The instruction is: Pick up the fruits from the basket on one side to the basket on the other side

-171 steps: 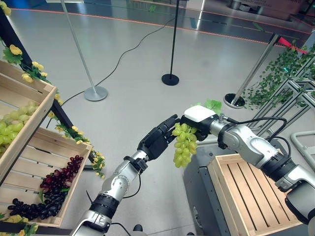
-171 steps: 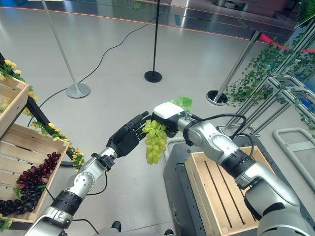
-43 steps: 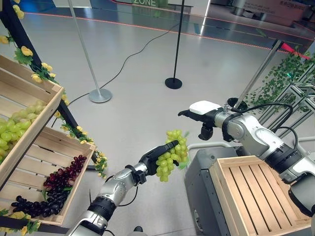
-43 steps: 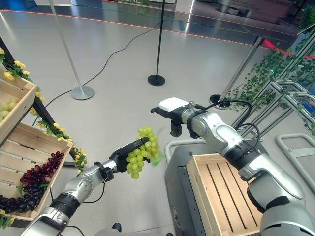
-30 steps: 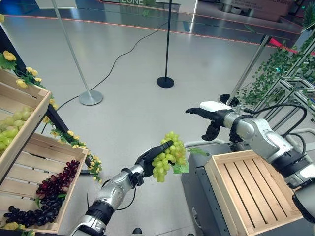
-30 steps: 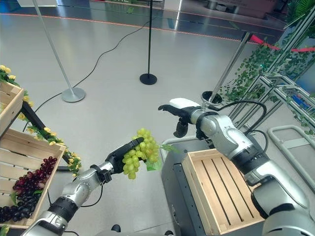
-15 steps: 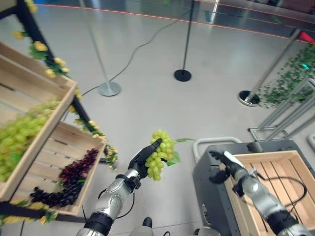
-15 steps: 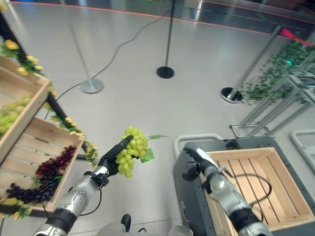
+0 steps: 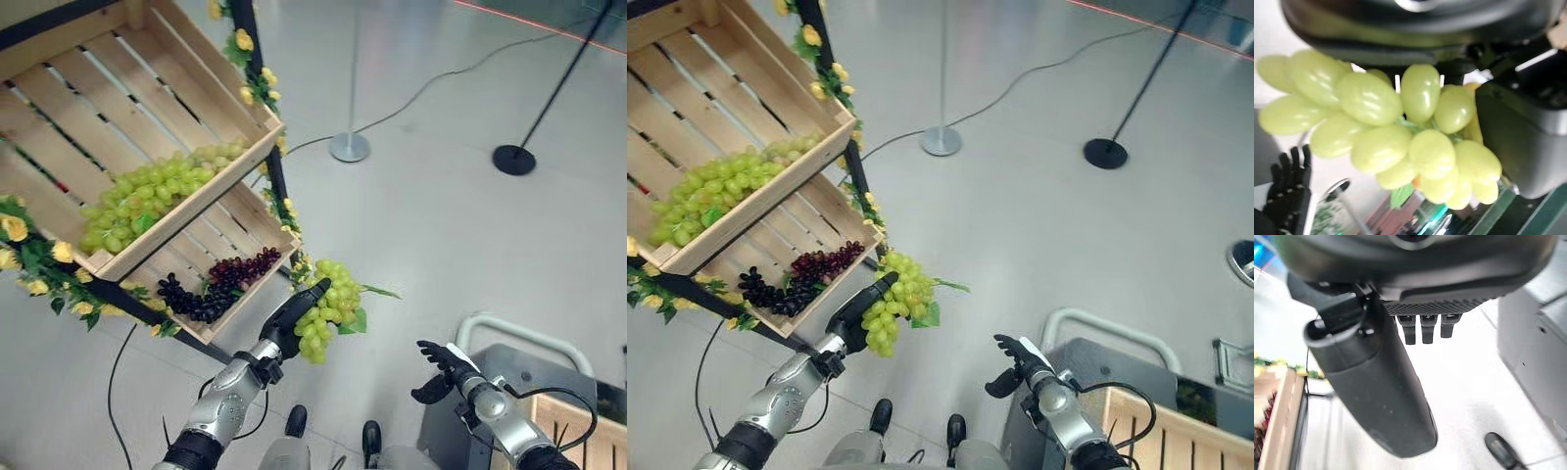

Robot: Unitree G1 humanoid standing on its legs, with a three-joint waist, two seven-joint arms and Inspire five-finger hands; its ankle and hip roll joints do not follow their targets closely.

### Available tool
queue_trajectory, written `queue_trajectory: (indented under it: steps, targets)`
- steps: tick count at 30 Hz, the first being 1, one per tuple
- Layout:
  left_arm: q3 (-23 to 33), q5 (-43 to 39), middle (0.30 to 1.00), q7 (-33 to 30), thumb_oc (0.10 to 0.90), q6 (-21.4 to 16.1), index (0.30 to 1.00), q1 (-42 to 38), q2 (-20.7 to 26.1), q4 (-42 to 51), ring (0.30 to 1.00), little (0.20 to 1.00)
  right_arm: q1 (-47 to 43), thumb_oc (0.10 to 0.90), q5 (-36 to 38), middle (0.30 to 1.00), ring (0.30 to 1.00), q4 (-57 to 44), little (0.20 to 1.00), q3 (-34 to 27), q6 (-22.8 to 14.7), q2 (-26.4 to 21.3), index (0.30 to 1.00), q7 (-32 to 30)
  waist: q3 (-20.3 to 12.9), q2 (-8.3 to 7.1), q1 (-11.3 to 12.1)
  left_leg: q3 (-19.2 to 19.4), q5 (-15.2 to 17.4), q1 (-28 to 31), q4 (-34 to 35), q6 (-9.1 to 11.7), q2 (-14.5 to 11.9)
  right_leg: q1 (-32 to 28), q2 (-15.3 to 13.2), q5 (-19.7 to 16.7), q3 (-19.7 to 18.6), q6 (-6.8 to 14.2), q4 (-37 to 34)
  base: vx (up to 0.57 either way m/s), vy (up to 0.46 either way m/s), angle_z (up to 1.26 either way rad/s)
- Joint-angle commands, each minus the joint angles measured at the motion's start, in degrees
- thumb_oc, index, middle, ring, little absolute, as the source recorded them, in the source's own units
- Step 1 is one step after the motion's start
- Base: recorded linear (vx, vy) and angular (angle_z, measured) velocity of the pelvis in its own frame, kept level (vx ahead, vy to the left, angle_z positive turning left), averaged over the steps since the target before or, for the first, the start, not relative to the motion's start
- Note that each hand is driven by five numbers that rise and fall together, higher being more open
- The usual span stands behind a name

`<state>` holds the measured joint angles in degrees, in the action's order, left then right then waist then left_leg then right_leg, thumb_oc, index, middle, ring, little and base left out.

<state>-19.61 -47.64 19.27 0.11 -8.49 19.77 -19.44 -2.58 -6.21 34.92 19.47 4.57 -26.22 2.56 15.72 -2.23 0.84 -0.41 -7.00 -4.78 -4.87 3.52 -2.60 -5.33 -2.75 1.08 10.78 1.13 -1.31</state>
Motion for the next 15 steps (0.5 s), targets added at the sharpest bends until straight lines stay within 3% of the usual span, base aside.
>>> queue_trajectory:
  steps: [1,3,4,8,15]
  targets:
    - [2.27,-1.56,0.3,1.62,0.4,-10.7,0.3,-8.0,-2.55,8.77,0.3,0.3,-1.9,0.8,1.59,0.9,0.9,2.4,0.9,0.35,-3.3,-0.93,0.9,-2.17,-0.93,0.02,-0.2,5.03,5.62,0.52,-4.99,-0.18,-6.36,5.81,-4.99,3.71,2.19,1.33,14.82,-0.1,0.133,1.11]
    - [2.42,-0.23,0.3,-0.65,0.4,-11.21,0.3,-9.15,-2.32,9.7,0.3,0.3,-2.58,0.8,2.67,0.9,0.9,4.41,0.9,0.89,-3.04,-0.57,0.9,-2.91,-0.26,1.1,-0.05,5.41,5.1,1.27,-3.48,-0.02,-6.59,7.27,-5.91,5.43,4.13,1.28,17.97,-0.1,0.175,0.66]
    - [2.35,1.68,0.3,-2.13,0.4,-11.57,0.3,-10.28,-1.98,10.66,0.3,0.3,-3.22,0.8,3.96,0.9,0.9,6.07,0.9,1.63,-3.51,-0.22,0.9,-3.19,0.84,1.05,0.62,3.6,5.61,-0.61,-6.04,0.4,-5.83,8.09,-6.5,5.7,4.15,1.4,18.94,-0.13,0.154,0.55]
    - [2.99,3.0,0.3,-3.95,0.4,-10.92,0.3,-12.65,-0.71,13.66,0.3,0.3,-4.35,0.8,2.87,0.9,0.9,9.87,0.9,3.74,-4.51,1.17,0.9,-4.27,3.6,1.36,1.63,2.64,6.56,-2.5,-8.97,0.21,-4.75,10.04,-7.38,6.1,4.57,1.43,21.78,-0.09,0.105,0.39]
    - [5.84,7.89,0.3,-5.46,0.4,-8.13,0.3,-13.33,2.83,23.72,0.3,0.3,-2.34,0.8,0.03,0.9,0.9,12.82,0.9,3.57,-3.24,2.82,0.9,-6.0,4.44,1.41,3.01,0.31,6.29,-1.56,-7.66,-0.25,-3.06,7.95,-7.66,5.15,4.27,2.27,19.23,0.01,0.082,0.06]
